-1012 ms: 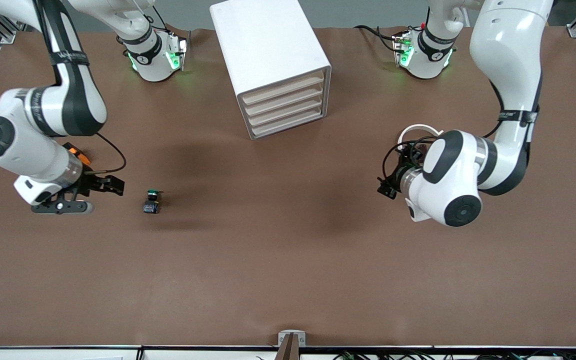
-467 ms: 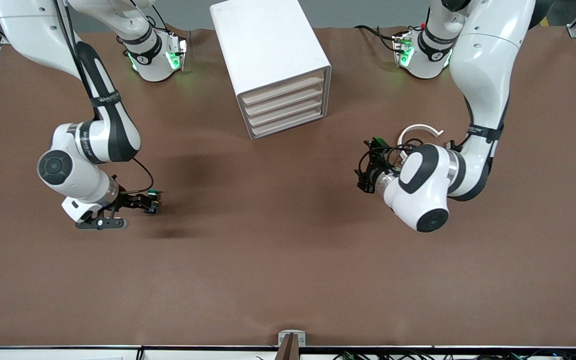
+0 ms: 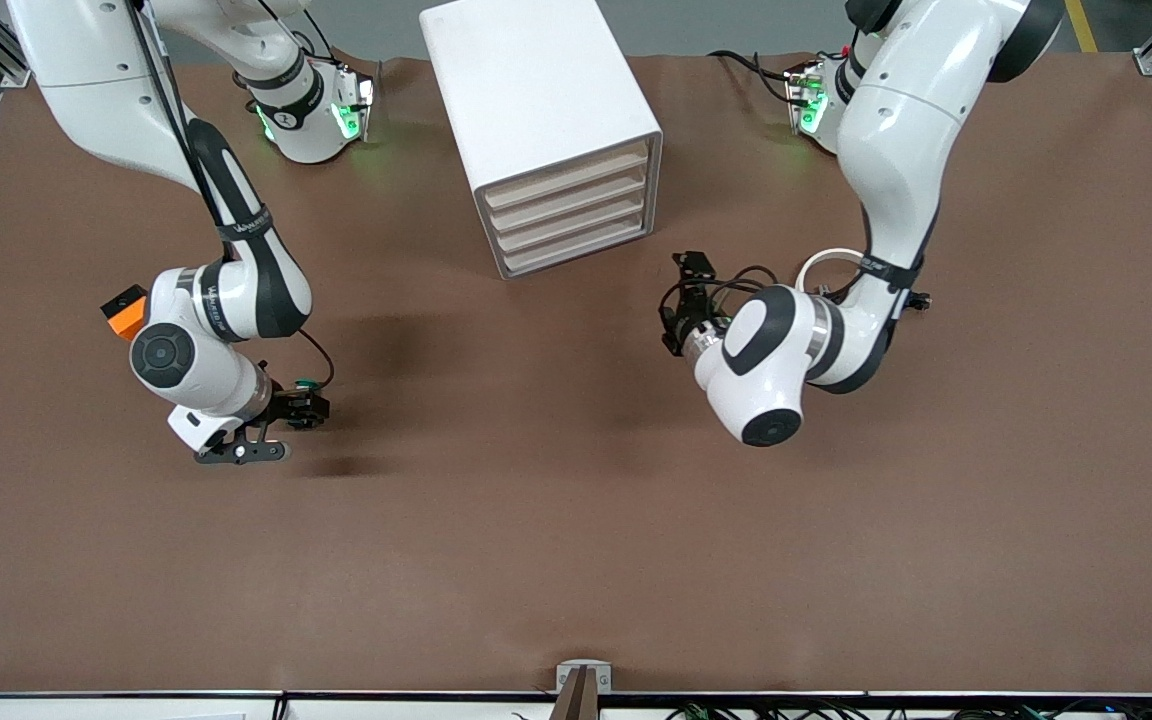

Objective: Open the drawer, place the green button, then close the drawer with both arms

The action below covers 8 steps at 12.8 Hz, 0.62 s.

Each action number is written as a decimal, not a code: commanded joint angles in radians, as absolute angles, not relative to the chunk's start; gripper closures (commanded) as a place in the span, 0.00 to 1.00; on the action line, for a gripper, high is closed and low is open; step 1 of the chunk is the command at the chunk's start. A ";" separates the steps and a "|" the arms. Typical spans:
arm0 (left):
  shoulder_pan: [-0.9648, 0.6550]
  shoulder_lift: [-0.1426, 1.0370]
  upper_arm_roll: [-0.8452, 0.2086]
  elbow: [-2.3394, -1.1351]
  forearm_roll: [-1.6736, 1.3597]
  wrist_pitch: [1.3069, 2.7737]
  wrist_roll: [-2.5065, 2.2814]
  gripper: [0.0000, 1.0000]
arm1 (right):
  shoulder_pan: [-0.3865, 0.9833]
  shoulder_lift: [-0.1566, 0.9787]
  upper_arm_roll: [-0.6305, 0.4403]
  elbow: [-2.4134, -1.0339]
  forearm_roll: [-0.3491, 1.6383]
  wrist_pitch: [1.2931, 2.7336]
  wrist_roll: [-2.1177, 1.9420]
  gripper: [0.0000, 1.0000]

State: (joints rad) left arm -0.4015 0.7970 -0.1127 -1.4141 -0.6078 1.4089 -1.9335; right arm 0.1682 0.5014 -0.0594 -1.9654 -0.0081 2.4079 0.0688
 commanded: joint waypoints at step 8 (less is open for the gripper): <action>-0.514 0.926 -0.103 -1.390 -0.848 1.393 -2.206 0.32 | 0.166 0.546 -0.060 -1.953 0.002 2.398 0.074 0.23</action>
